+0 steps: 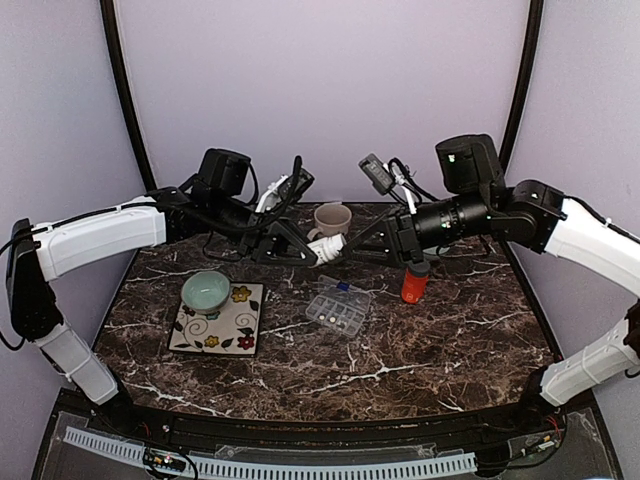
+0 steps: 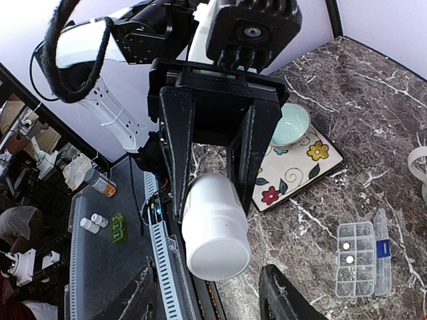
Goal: Sort the pills into containers
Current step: Screw the lid of the pill bottle onto the pill bottle.
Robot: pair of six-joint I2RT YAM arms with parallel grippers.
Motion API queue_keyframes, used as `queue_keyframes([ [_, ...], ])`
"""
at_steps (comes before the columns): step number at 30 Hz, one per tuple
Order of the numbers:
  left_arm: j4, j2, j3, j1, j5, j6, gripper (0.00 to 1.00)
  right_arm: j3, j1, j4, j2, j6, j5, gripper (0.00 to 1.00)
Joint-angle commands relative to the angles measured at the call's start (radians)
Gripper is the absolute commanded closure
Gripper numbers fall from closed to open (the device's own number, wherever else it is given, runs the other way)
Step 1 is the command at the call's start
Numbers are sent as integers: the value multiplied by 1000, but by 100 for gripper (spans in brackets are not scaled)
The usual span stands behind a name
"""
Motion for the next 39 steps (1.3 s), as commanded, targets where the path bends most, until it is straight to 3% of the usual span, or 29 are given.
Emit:
queue_keyframes([
  [1,-15,5,36,5,36,13,100,46,10,45,15,11,-29,49],
  [17,-26,19,49,4,52,26,100,80,13,37,61,7,-41,55],
  [25,-21,20,50,4,54,22,100,91,16,23,76,6,-34,78],
  [39,114,-59,4,2,-80,2,100,48,16,115,84,210,7,91],
])
